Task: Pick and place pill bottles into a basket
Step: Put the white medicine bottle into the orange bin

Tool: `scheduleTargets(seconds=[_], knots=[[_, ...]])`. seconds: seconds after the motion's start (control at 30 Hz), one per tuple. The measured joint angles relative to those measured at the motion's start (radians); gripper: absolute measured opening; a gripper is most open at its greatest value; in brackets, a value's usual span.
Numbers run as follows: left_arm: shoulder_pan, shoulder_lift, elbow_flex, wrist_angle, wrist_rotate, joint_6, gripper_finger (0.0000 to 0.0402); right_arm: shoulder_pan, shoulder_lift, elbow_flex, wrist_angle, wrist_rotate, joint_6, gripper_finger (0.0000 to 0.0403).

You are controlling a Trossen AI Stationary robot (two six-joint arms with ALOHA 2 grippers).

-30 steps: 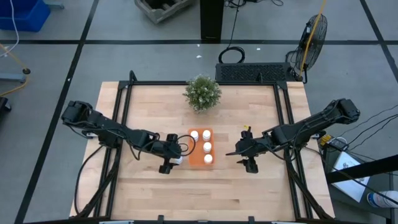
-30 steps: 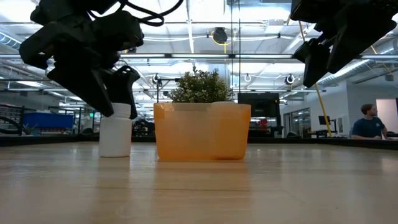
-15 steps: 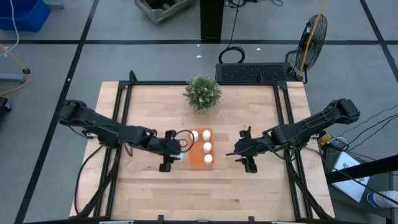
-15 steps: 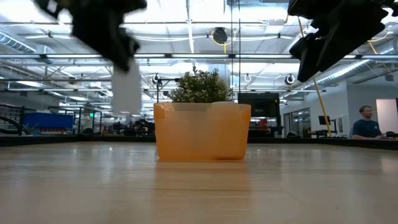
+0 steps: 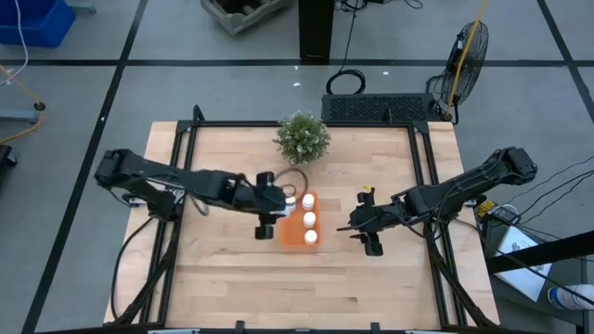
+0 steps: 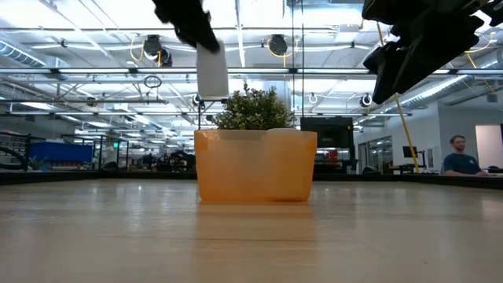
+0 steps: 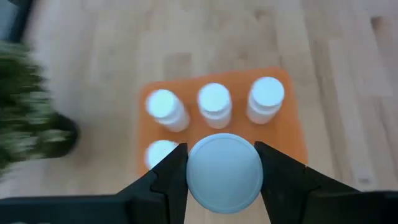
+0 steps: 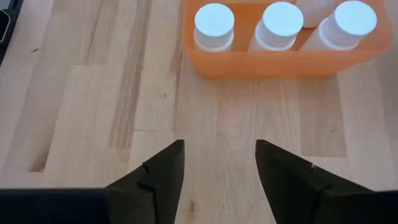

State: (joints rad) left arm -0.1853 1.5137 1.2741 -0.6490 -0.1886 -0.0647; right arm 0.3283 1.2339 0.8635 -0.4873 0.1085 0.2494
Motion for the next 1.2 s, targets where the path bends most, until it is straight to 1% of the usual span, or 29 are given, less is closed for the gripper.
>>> scheduleTargets(seconds=[0.13, 0.33, 0.73, 0.87, 1.1, 1.2], knots=[[-0.017, 0.076, -0.012, 0.075, 0.014, -0.014, 0.0159, 0.000, 0.000, 0.000, -0.003, 0.000, 0.000, 0.0189], [-0.044, 0.157, -0.011, 0.203, 0.015, -0.027, 0.0159, 0.000, 0.000, 0.000, -0.001, 0.000, 0.000, 0.0188], [-0.075, 0.298, -0.012, 0.260, 0.031, -0.085, 0.0159, 0.000, 0.000, 0.000, 0.005, -0.004, -0.010, 0.0188], [-0.082, 0.321, -0.027, 0.288, 0.031, -0.102, 0.0159, 0.000, 0.000, 0.000, 0.005, -0.005, -0.011, 0.0188], [-0.085, 0.321, -0.085, 0.318, 0.032, -0.131, 0.0159, 0.000, 0.000, 0.000, 0.005, -0.008, -0.012, 0.0184], [-0.088, 0.320, -0.102, 0.345, 0.052, -0.132, 0.0159, 0.000, 0.000, 0.000, 0.005, -0.008, -0.012, 0.0184]])
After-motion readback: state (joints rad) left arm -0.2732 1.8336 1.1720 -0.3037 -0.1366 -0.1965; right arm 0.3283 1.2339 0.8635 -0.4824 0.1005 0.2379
